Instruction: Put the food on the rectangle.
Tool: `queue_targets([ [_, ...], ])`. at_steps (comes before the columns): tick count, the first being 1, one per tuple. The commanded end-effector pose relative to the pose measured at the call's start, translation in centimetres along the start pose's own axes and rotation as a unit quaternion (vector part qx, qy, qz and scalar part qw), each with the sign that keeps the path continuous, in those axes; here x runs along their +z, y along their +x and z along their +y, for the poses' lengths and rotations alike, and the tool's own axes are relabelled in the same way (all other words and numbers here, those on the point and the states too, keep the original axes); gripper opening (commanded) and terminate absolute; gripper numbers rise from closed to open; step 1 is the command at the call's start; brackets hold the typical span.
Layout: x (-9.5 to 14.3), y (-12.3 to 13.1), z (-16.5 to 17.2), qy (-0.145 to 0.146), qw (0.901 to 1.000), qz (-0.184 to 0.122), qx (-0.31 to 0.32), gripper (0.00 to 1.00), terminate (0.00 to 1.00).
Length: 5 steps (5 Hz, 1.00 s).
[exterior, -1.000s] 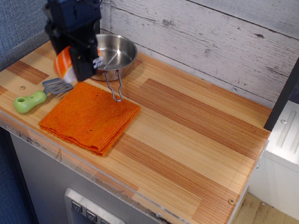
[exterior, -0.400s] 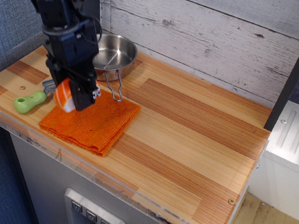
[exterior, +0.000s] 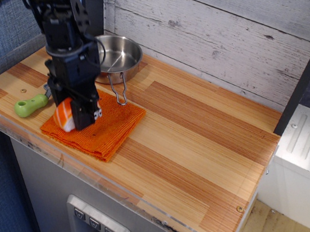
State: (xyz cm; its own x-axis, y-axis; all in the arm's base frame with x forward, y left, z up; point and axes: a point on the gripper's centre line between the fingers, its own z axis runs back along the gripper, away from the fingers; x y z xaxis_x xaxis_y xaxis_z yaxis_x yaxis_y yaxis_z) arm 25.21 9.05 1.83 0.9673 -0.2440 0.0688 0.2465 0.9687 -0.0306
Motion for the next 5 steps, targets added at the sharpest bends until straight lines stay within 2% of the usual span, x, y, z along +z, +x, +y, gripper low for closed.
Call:
queue_targets([
  [1, 0.7, 0.2, 0.7, 0.009, 0.9994, 0.005, 0.033, 1.0, 0.0],
  [3, 1.4, 0.4, 0.5, 0.015, 0.9992, -0.003, 0.036, 1.0, 0.0],
  [4, 2.6, 0.9, 0.2, 0.027, 0.9994, -0.012, 0.02, 1.0, 0.0],
  [5, 5.0, 1.3, 0.4, 0.022, 0.9989, -0.032, 0.025, 1.0, 0.0],
])
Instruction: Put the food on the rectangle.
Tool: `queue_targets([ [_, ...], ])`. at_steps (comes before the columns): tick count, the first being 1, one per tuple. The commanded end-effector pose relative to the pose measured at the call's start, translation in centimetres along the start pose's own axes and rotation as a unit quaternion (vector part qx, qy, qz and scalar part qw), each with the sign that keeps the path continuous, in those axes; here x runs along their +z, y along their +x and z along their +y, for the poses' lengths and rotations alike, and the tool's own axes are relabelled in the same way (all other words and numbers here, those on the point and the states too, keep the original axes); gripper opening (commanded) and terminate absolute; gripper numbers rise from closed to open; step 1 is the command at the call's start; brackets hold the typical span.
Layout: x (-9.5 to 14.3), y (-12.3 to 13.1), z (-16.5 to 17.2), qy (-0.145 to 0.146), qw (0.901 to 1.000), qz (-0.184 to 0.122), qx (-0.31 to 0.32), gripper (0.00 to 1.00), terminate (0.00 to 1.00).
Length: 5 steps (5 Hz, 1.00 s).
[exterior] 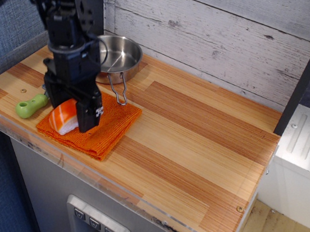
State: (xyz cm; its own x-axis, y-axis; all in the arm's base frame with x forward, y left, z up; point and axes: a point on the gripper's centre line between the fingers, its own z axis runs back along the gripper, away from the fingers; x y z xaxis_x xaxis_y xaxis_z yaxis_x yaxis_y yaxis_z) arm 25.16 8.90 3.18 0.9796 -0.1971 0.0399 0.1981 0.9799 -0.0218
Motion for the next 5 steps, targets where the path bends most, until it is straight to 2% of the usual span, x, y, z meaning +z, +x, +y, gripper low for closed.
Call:
queue_targets([
  [1, 6.39, 1.44, 0.63, 0.016, 0.9979, -0.062, 0.014, 1.0, 0.0],
  [4, 6.39, 1.44, 0.63, 0.016, 0.9979, -0.062, 0.014, 1.0, 0.0],
  [5, 6.39, 1.44, 0.63, 0.016, 0.9979, -0.062, 0.014, 1.0, 1.0],
])
